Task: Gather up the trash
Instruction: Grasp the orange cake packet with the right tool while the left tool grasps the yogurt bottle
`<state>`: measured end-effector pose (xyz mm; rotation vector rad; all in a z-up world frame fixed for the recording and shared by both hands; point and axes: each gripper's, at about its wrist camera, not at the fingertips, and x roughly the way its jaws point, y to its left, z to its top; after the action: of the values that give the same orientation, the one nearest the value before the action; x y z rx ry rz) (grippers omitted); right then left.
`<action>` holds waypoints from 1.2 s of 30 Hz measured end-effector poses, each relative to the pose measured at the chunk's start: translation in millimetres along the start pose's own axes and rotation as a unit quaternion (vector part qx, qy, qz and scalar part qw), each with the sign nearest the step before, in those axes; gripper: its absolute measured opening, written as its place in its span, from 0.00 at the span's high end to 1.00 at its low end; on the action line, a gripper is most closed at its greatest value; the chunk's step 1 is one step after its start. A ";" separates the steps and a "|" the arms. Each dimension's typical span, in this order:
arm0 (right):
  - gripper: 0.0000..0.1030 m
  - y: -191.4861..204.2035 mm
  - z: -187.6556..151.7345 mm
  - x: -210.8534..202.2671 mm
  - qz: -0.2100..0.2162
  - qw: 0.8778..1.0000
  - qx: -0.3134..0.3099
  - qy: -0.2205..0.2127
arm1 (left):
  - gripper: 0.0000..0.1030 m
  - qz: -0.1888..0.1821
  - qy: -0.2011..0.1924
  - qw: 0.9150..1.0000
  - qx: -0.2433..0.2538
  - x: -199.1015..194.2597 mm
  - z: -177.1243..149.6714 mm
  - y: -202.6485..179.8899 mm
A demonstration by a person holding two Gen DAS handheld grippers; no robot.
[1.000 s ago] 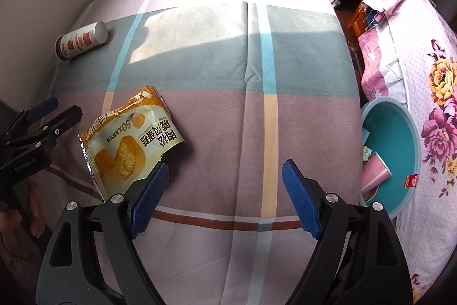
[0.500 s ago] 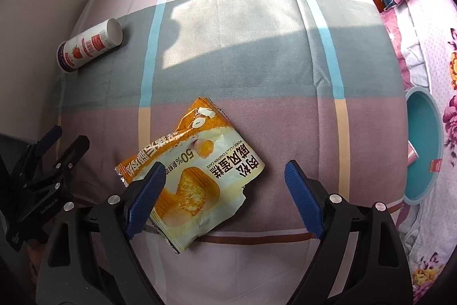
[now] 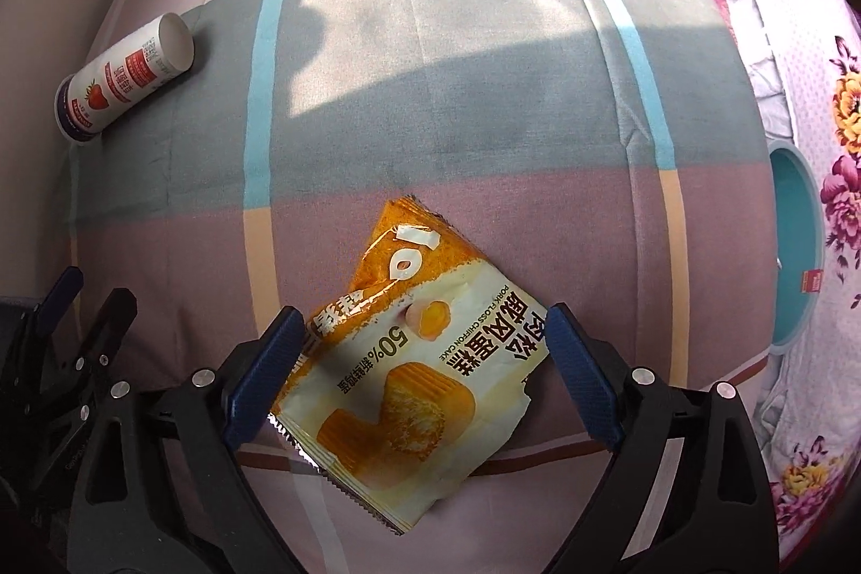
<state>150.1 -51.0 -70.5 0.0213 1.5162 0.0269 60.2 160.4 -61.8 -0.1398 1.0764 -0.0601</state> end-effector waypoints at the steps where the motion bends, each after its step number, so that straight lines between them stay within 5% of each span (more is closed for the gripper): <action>1: 0.15 -4.4 -2.4 1.3 0.005 1.000 0.005 0.002 | 0.11 -0.001 0.001 1.000 -0.001 0.8 0.1 0.6; 8: 0.15 -16.7 -12.2 14.3 0.034 0.999 0.017 0.013 | 0.11 -0.002 0.001 1.000 -0.006 -0.1 1.3 2.0; 10: 0.36 -18.1 -15.4 15.4 0.056 0.998 0.008 0.012 | 0.11 0.000 0.000 1.000 -0.006 -0.8 2.3 3.3; 19: 0.54 1.5 -7.8 8.4 0.070 0.995 -0.074 -0.011 | 0.11 0.009 -0.015 1.000 -0.009 -10.1 25.2 12.2; 26: 0.54 7.3 27.7 -0.8 0.069 0.992 -0.098 -0.030 | 0.11 0.029 -0.021 0.997 0.069 -7.5 78.4 -7.6; 36: 0.54 -12.2 67.0 2.5 0.086 0.989 -0.120 -0.027 | 0.11 0.064 0.030 0.975 0.210 46.1 131.0 -30.3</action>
<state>217.2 -63.0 -69.7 -0.0391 1.4458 0.3447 197.9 136.2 -36.5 0.3135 1.1085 -0.1755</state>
